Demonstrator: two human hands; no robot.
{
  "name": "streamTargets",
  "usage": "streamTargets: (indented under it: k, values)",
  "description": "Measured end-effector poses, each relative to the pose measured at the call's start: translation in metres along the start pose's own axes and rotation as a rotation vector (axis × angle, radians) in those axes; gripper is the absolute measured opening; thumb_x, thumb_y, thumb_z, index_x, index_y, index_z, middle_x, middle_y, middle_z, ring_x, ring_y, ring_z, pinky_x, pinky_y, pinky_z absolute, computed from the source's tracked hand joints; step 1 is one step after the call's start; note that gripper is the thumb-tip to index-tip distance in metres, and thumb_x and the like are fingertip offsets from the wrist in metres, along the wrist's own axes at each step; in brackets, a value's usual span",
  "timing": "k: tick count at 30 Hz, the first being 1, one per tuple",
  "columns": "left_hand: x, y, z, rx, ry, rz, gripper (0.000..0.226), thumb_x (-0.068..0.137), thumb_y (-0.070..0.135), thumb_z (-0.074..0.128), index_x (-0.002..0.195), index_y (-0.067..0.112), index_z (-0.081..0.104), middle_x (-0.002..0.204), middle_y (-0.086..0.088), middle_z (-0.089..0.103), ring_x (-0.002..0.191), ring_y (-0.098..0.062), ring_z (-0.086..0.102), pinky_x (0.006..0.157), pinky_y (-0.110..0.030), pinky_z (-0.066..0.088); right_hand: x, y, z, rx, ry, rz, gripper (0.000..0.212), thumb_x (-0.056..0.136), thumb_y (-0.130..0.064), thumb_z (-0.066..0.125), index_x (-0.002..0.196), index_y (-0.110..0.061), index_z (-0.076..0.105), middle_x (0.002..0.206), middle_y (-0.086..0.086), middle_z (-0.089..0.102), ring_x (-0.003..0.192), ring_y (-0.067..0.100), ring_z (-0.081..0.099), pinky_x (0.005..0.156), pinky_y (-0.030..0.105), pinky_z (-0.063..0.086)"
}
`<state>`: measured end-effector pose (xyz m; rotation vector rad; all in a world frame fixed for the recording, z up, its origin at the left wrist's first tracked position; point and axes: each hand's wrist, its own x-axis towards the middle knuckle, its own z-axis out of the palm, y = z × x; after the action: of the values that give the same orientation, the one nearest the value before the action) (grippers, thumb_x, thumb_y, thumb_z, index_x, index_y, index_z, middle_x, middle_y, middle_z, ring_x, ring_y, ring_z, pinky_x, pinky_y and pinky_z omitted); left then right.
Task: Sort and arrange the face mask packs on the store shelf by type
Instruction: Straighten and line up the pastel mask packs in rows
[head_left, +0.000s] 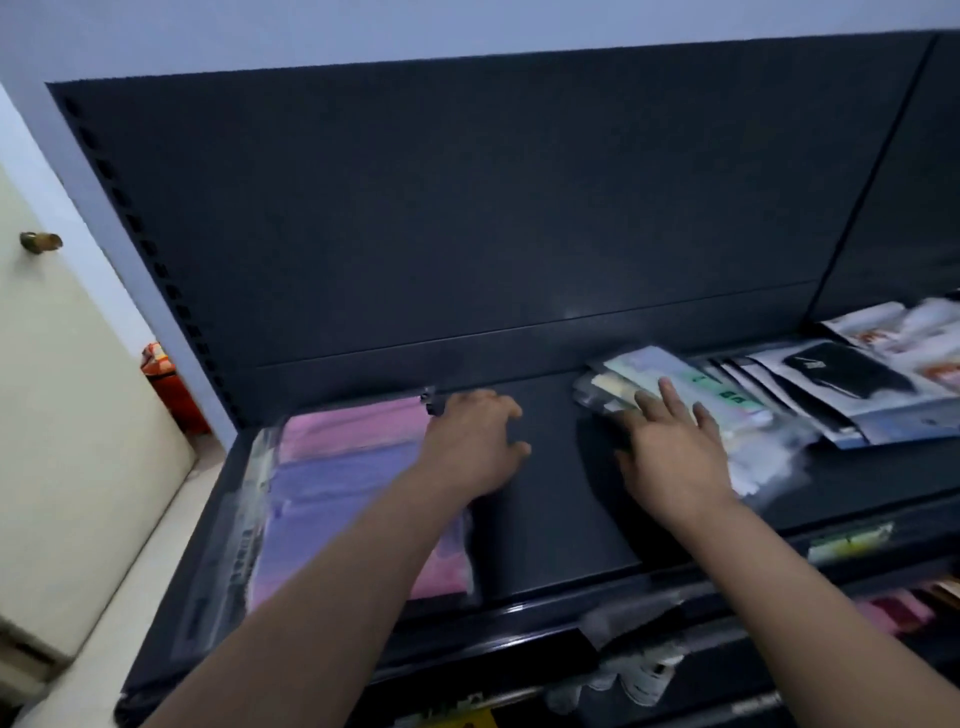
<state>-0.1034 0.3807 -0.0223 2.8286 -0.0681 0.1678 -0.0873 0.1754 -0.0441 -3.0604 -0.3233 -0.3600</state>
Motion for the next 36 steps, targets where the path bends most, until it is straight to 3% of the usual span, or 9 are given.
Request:
streamTargets:
  k: [4,8,12,16,21,25,28,31,36]
  values:
    - [0.025,0.045,0.025,-0.051,-0.054,-0.013,0.044,0.090,0.034,0.060,0.133,0.025,0.052,0.144,0.002,0.045,0.132,-0.024,0.038,0.109,-0.039,0.036,0.013,0.050,0.012,-0.042,-0.136,0.039,0.068,0.094,-0.048,0.043,0.150,-0.022,0.014,0.160,0.006,0.001,0.146,0.034,-0.009,0.117,0.053,0.005]
    - [0.052,0.090,0.057,-0.094,-0.099,-0.064,0.057,0.093,0.023,0.053,0.147,0.029,0.033,0.156,-0.007,0.028,0.139,-0.029,0.032,0.113,-0.039,0.032,0.019,0.097,0.022,0.025,-0.278,0.000,0.068,0.095,-0.046,0.038,0.151,-0.027,0.003,0.161,-0.002,-0.003,0.147,0.031,-0.004,0.116,0.055,0.012]
    - [0.080,0.130,0.087,-0.135,-0.193,-0.113,0.066,0.095,0.025,0.052,0.150,0.040,0.020,0.161,-0.007,0.011,0.145,-0.028,0.022,0.115,-0.040,0.029,0.029,0.143,0.020,0.090,-0.314,-0.053,0.068,0.094,-0.042,0.045,0.150,-0.030,0.009,0.161,-0.005,0.000,0.148,0.028,-0.002,0.117,0.055,0.011]
    - [0.092,0.170,0.109,-0.041,-0.287,-0.056,0.058,0.096,0.029,0.049,0.148,0.041,0.026,0.159,0.002,0.019,0.139,-0.030,0.026,0.113,-0.044,0.029,0.041,0.197,0.016,0.100,-0.324,-0.060,0.066,0.091,-0.034,0.053,0.147,-0.032,0.018,0.160,-0.008,0.003,0.148,0.025,-0.002,0.117,0.055,0.007]
    - [0.106,0.204,0.101,-0.031,0.143,-0.007,0.052,0.090,0.033,0.059,0.138,0.022,0.042,0.153,-0.001,0.028,0.140,-0.025,0.026,0.108,-0.040,0.034,0.053,0.235,0.004,0.275,-0.320,-0.119,0.064,0.078,-0.024,0.069,0.133,-0.035,0.037,0.143,-0.007,0.041,0.133,0.021,0.039,0.107,0.033,0.029]
    - [0.123,0.215,0.092,0.212,-0.149,0.220,0.073,0.091,0.038,0.059,0.152,0.028,0.019,0.161,0.006,0.013,0.149,-0.015,0.008,0.119,-0.044,0.007,0.057,0.240,0.000,0.499,-0.254,-0.133,0.070,0.075,-0.027,0.075,0.134,-0.036,0.039,0.133,-0.018,0.053,0.122,0.012,0.050,0.086,0.018,0.036]
    - [0.126,0.211,0.097,0.213,-0.261,0.152,0.072,0.087,0.043,0.062,0.149,0.030,0.028,0.154,0.005,0.031,0.142,-0.018,0.027,0.113,-0.039,0.023,0.057,0.244,0.005,0.565,-0.161,-0.065,0.070,0.078,-0.029,0.073,0.139,-0.031,0.038,0.137,-0.010,0.051,0.126,0.014,0.048,0.096,0.025,0.039]
    - [0.124,0.213,0.092,0.253,-0.222,0.096,0.062,0.080,0.057,0.063,0.134,0.032,0.049,0.130,0.001,0.052,0.121,-0.021,0.048,0.097,-0.036,0.043,0.059,0.248,0.010,0.344,-0.028,-0.047,0.052,0.085,-0.027,0.063,0.134,-0.029,0.047,0.133,-0.005,0.052,0.124,0.020,0.044,0.097,0.033,0.037]
    - [0.125,0.208,0.088,0.151,-0.260,0.033,0.047,0.091,0.055,0.047,0.127,0.025,0.049,0.134,-0.001,0.045,0.119,-0.024,0.046,0.092,-0.033,0.039,0.062,0.231,0.013,0.256,0.031,-0.188,0.027,0.094,-0.027,0.046,0.111,-0.029,0.066,0.113,-0.005,0.063,0.109,0.021,0.049,0.083,0.030,0.042]
